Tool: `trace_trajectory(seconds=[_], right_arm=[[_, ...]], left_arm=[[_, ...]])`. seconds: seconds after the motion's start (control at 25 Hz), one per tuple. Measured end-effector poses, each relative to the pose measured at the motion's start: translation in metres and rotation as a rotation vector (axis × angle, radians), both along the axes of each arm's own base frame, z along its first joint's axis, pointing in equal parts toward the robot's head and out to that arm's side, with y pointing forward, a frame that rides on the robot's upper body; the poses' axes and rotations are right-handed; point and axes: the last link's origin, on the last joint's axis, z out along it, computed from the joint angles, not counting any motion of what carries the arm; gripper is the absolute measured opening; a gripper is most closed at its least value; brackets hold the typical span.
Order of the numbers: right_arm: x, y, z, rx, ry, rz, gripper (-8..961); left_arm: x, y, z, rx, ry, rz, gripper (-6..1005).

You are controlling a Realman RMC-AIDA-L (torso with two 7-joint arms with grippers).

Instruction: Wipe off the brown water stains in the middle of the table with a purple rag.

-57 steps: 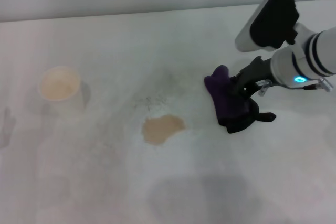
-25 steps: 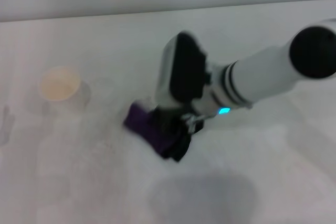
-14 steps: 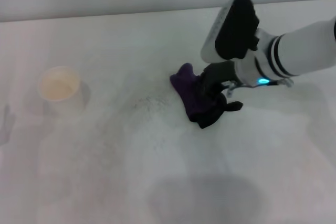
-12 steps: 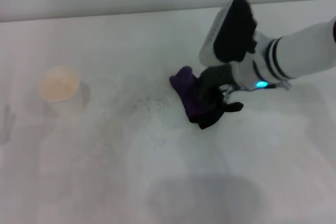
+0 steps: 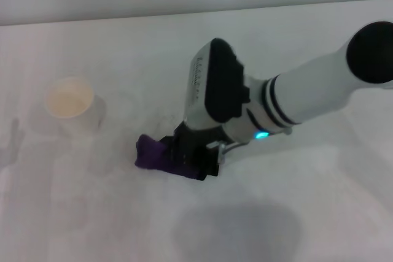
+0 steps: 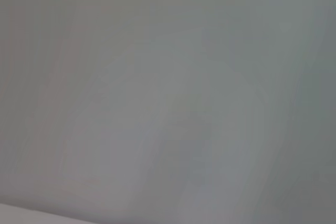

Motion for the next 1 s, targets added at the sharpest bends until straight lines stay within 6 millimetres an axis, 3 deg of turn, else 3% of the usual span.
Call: trace_trajectory(seconds=[0.12, 0.16, 0.2, 0.28, 0.32, 0.44, 0.72, 0.84, 1.0], right_arm=[[0.014, 0.013, 0.014, 0.062, -0.005, -0.046, 90], [0.032, 0.023, 0.029, 0.118, -0.031, -0.093, 97], [0.032, 0.023, 0.029, 0.118, -0.031, -0.093, 103], [0.058, 0.033, 0.050, 0.203, -0.070, -0.156, 116], [0.081, 0.039, 0.073, 0.284, -0.074, -0.235, 123], [0.096, 0.039, 0.092, 0.330, -0.047, -0.298, 142], [0.104, 0.035, 0.094, 0.353, -0.036, -0.301, 187], [0.098, 0.036, 0.094, 0.378, 0.018, -0.301, 206], [0.083, 0.041, 0.112, 0.439, 0.155, -0.266, 232]], left_arm=[[-0.001, -0.001, 0.000, 0.002, 0.000, 0.003, 892], [-0.001, -0.001, 0.001, 0.003, -0.001, 0.005, 892], [-0.001, -0.001, 0.001, 0.005, -0.001, 0.007, 892], [-0.002, -0.002, 0.001, 0.008, -0.002, 0.012, 893], [-0.002, -0.002, 0.001, 0.008, -0.002, 0.013, 893], [-0.003, -0.002, 0.001, 0.009, -0.002, 0.015, 893], [0.001, 0.004, 0.002, 0.010, 0.004, -0.003, 893], [0.002, 0.005, 0.003, 0.011, 0.004, -0.006, 892], [0.001, 0.005, 0.003, 0.011, 0.003, -0.006, 892]])
